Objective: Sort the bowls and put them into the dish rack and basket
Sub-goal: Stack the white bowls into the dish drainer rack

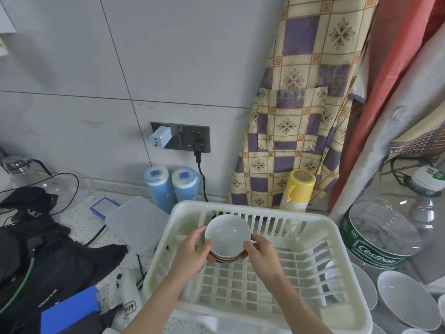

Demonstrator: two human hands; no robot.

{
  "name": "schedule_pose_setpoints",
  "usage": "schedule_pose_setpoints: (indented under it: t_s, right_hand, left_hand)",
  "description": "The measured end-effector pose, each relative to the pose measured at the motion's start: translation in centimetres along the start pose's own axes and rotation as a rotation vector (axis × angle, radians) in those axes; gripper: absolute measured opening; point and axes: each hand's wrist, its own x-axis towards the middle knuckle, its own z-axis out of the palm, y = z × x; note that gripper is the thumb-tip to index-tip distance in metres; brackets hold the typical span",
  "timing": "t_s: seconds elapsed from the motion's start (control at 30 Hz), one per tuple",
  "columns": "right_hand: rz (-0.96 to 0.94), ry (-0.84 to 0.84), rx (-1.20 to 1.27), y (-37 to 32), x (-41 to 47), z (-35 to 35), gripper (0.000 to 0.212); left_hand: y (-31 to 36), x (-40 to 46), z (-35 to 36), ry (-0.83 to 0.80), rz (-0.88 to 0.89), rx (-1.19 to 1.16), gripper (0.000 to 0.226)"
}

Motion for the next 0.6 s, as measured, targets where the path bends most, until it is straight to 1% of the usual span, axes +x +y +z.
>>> schedule_pose_setpoints:
  t_s: [0.1,0.2,0.33,0.6]
  right_hand:
    - [0.020,-0.021,-0.001,0.04,-0.02,-0.06,0.020]
    - [0.007,-0.024,0.012,-0.13,-0.03,-0.05,0.022]
    - [-0.044,-0.021,0.011,-0.04,-0.10,-0.02,0.036]
    - [-0.022,-0.022,-0.017,0.23,0.07,-0.05,0.035]
  left_hand:
    - [-0.07,0.04,-0.01,0.014,-0.007,0.015,0.034]
    - [-0.05,0.13,0.14,0.010,0.004,0.014,0.031]
    - [-0.28,0.19,0.12,0.026,-0.003,0.012,0.028]
    - [-0.49,0.20,0.18,0.044,0.012,0.012,0.027]
